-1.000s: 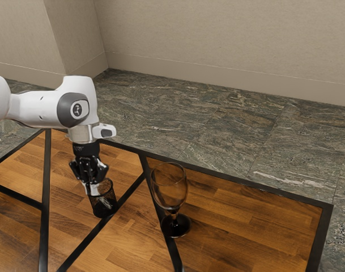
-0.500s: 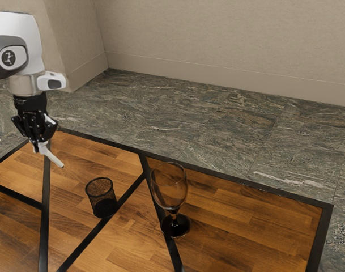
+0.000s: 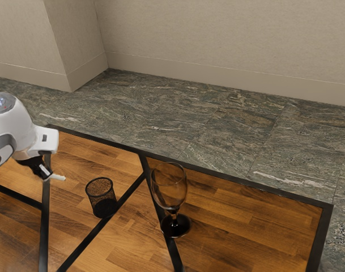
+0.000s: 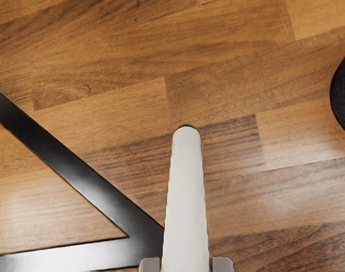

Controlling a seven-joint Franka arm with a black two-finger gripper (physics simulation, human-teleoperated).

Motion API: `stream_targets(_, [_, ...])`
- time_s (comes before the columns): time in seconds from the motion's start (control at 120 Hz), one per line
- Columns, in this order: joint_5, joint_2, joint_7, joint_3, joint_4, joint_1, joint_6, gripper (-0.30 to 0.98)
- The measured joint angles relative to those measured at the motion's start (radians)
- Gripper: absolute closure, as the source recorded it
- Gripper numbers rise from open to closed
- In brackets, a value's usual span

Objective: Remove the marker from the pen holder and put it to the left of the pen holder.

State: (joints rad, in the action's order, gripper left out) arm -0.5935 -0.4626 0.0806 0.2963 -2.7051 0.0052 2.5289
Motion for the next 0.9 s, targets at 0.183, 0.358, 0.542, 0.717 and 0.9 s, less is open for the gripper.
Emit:
stream_targets(0.183, [-0.118, 0.050, 0.024, 0.016, -0.051, 0.051, 0.234, 0.76])
stream_targets(0.358, [-0.132, 0.096, 0.053, 0.052, -0.059, 0.064, 0.338, 0.76])
stream_targets(0.542, [-0.123, 0.117, 0.071, 0.059, -0.058, 0.064, 0.375, 0.59])
stream_targets(0.717, [-0.039, 0.110, 0.071, 0.045, 0.037, 0.007, 0.310, 0.26])
stream_targets(0.9, [0.332, 0.338, 0.071, -0.054, 0.799, -0.102, -0.253, 0.11])
